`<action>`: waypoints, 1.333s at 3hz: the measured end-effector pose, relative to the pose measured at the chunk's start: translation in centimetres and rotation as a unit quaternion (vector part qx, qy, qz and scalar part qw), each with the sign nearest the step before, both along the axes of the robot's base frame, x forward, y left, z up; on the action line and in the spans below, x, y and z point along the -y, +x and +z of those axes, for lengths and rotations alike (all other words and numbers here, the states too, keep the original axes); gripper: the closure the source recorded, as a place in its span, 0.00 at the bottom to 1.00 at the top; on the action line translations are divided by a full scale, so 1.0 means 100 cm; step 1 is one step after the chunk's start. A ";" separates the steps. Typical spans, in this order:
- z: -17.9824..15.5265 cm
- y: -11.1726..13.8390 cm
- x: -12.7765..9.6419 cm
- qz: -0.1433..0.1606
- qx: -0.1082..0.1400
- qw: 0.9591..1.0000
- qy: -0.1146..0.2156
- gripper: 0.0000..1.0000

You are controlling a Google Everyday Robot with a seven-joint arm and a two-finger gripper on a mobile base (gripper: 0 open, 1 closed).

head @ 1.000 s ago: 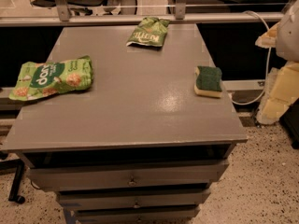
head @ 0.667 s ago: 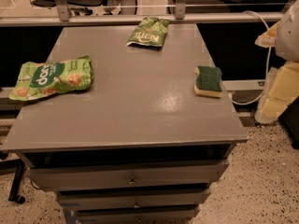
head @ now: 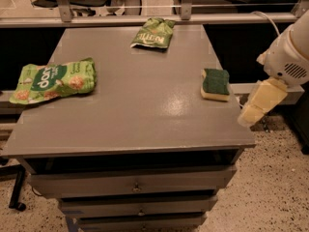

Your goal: Pick sponge

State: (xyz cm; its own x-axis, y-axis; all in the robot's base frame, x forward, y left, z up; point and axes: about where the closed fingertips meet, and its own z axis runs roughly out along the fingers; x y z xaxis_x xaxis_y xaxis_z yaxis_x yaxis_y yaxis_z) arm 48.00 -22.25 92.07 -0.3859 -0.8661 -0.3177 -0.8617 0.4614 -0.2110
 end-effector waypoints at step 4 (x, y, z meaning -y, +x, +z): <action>-0.072 0.095 -0.028 -0.122 0.052 0.978 0.160 0.00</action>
Offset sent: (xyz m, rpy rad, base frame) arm 0.1031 0.0037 -0.0689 0.3292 -0.1227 -0.3223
